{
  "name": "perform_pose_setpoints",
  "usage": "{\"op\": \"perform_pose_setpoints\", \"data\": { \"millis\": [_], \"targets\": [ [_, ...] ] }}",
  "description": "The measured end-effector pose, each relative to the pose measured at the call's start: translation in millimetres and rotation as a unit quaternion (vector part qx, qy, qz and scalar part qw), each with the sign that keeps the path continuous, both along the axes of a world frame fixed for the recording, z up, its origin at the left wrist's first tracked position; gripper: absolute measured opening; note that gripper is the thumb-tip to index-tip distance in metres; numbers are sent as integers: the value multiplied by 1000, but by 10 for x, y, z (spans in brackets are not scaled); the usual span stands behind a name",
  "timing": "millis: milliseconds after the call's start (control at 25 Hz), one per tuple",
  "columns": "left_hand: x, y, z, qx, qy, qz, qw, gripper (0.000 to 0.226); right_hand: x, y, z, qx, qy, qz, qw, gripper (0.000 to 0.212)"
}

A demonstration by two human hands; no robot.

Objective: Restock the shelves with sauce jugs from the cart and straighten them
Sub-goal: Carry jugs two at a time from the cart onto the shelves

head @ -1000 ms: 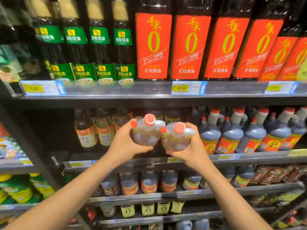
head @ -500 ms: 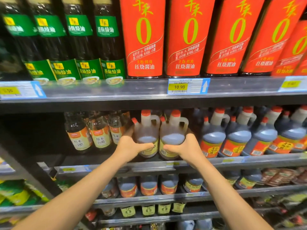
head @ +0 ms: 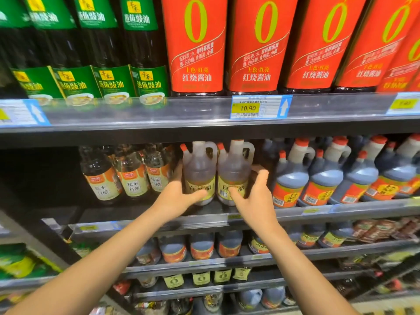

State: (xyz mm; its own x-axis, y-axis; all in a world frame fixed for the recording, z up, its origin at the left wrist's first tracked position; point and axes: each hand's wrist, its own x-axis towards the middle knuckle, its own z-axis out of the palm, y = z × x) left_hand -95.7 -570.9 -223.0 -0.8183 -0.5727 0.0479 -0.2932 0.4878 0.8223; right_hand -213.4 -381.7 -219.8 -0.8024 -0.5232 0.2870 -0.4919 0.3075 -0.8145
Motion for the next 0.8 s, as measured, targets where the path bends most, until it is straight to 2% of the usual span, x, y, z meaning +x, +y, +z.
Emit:
{"op": "perform_pose_setpoints", "data": {
  "millis": [120,200,280,480,800],
  "targets": [
    [248,118,-35,-95,17,-50,994,95,135,79,-66,154,82,54,983,53],
    [321,135,-42,-159,-42,-91,982,85,173,24,-37,260,86,64,960,57],
    [305,135,-4,-203,-107,-108,967,80,193,-57,20,327,82,66,939,59],
    [128,79,73,-243,-117,-121,955,76,146,-141,56,335,74,51,938,56],
    [-204,-73,130,-184,-131,-159,961,85,-192,-331,-21,381,49,22,923,46]
  ]
}}
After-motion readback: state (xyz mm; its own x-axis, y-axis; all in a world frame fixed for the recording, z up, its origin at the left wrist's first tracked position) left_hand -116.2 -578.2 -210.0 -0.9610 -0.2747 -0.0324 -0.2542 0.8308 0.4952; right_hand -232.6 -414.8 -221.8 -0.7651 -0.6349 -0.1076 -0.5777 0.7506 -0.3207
